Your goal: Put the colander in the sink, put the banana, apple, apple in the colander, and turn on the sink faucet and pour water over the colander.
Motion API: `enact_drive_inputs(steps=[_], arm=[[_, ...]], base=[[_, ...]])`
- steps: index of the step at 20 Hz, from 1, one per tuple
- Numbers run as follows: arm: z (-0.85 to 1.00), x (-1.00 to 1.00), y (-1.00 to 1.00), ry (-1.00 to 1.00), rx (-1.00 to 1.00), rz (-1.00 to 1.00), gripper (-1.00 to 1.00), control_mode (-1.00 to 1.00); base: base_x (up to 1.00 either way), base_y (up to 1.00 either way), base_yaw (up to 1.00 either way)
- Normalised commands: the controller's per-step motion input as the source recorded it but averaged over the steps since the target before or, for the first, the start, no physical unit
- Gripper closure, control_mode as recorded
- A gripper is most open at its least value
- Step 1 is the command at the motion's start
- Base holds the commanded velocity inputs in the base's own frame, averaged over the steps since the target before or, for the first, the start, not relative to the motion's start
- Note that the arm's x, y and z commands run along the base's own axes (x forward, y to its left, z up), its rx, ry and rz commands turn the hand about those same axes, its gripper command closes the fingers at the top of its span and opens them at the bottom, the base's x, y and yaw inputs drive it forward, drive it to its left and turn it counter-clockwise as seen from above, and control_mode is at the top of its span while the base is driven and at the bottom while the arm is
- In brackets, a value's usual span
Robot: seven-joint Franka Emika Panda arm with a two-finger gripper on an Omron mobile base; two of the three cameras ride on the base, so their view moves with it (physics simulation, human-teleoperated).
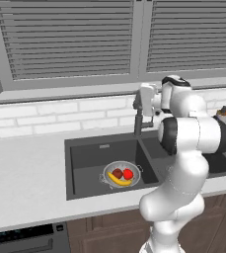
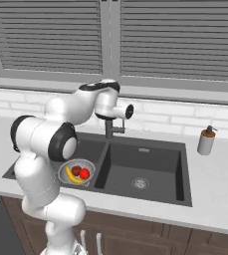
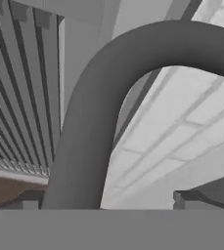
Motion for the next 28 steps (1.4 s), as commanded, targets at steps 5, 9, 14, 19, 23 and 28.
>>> enact_drive_inputs(steps=[5, 9, 14, 19, 23, 28], arm=[[0.00, 0.27, 0.20, 0.03, 0.00, -0.48, -1.00, -1.00], [0.00, 0.26, 0.19, 0.02, 0.00, -0.45, -1.00, -1.00], [0.03, 0.08, 0.10, 0.04, 0.00, -0.38, -1.00, -1.00], [0.08, 0.04, 0.00, 0.08, 0.00, -0.28, -1.00, -1.00], [0.05, 0.20, 0.01, 0.16, 0.00, -0.26, -1.00, -1.00], [0.04, 0.18, 0.06, 0.13, 0.00, -0.25, -1.00, -1.00]], base=[[0.00, 0.00, 0.00], [0.00, 0.00, 0.00], [0.00, 0.00, 0.00], [0.00, 0.00, 0.00], [0.00, 0.00, 0.00], [0.00, 0.00, 0.00]])
